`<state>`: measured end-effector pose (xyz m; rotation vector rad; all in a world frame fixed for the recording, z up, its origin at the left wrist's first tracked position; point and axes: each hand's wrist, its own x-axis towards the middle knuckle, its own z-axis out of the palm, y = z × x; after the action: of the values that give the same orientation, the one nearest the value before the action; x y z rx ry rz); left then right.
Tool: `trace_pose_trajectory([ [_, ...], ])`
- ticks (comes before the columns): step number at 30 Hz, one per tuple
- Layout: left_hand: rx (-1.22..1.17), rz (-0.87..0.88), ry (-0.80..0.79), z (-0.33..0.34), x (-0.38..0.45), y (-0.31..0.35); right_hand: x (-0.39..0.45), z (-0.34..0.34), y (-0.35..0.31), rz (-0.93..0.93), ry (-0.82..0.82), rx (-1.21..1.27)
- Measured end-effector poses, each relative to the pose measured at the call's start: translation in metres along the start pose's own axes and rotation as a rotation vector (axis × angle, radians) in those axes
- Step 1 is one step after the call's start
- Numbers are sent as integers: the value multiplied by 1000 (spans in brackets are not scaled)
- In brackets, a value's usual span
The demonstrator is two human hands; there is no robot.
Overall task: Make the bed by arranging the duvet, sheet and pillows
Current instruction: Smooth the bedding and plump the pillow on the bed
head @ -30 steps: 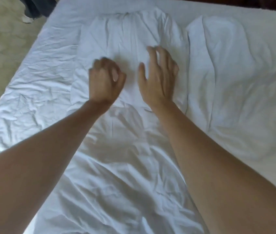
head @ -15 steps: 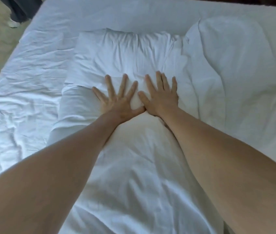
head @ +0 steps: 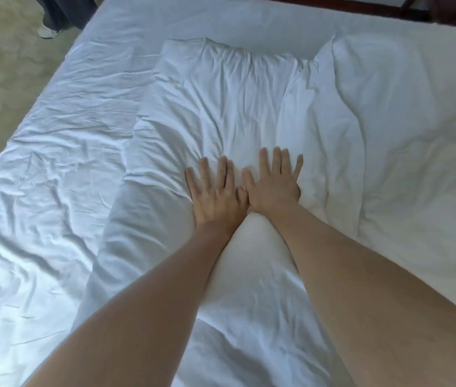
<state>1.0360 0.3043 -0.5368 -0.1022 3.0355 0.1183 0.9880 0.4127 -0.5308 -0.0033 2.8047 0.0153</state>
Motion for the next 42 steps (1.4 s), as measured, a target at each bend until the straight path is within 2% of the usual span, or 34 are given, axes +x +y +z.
trace_pose_trajectory([
  [3, -81, 7, 63, 5, -34, -1, -41, 7, -1, 2, -5, 32],
  [8, -51, -10, -69, 0, -107, 8, -115, 29, 12, -34, 35, -4],
  [13, 33, 53, -80, -16, -157, 3, -178, 39, 31, -40, 67, 27],
  [19, 93, -59, -61, -37, -191, -37, -203, 41, 47, -10, -19, 45],
  [23, 112, -58, -152, -32, -236, -33, -214, 48, 54, -15, -59, 115],
  [28, 113, -40, -246, -23, -263, 9, -236, 53, 78, -83, 8, 137],
  [31, -8, 11, -281, -33, -257, 46, -239, 42, 108, -108, 12, 74],
  [36, -222, 84, -233, -60, -250, 136, -245, 6, 181, -241, 426, 103],
  [37, -270, 120, -214, -65, -249, 157, -244, -2, 201, -222, 487, 99],
  [39, -312, 200, -188, -71, -248, 200, -245, -17, 249, -69, 544, 131],
  [42, -196, 251, -214, -67, -241, 253, -249, -25, 335, 251, 448, 202],
])
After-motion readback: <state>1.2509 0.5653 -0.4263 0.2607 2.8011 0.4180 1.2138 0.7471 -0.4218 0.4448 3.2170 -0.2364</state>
